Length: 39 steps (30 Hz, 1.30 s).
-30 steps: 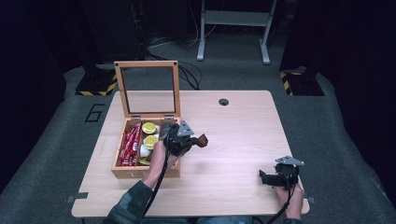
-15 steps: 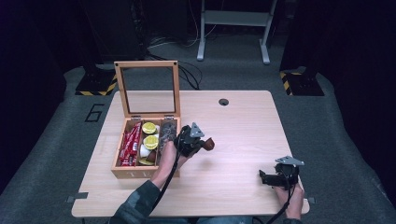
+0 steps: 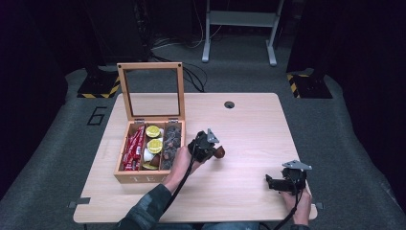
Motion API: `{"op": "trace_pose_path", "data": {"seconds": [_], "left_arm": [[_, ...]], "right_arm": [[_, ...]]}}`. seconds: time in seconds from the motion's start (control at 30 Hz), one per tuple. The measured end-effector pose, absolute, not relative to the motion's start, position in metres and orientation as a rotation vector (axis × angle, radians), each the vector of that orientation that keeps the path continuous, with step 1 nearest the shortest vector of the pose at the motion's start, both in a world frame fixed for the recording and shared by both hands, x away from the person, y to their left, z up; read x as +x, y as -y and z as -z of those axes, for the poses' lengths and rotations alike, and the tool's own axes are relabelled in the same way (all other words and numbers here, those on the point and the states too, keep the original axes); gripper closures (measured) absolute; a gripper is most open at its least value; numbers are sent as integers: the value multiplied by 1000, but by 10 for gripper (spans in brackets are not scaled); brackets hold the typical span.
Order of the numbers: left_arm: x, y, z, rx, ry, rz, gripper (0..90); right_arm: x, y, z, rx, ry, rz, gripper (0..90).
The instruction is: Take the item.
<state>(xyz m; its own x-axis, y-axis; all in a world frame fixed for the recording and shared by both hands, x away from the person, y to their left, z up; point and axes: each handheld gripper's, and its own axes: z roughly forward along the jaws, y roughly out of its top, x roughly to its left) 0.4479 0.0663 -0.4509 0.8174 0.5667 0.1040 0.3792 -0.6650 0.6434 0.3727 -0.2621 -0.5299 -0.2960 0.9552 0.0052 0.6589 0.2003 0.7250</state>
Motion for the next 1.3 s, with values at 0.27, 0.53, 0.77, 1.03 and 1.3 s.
{"op": "trace_pose_path", "data": {"seconds": [0.27, 0.53, 0.77, 1.03, 1.3], "left_arm": [[448, -56, 459, 2420, -688, -357, 898], [451, -53, 467, 2439, -698, -306, 886], [452, -62, 462, 2391, -722, -220, 658], [442, -80, 444, 2312, -749, -230, 413], [426, -107, 423, 2238, -771, -287, 239]], "right_arm": [[373, 262, 530, 1498, -2031, -877, 12], [373, 262, 530, 1496, -2033, -879, 14], [372, 262, 530, 1496, -2033, -878, 14], [372, 262, 530, 1496, -2032, -878, 14], [372, 262, 530, 1497, -2032, -878, 14]]}}
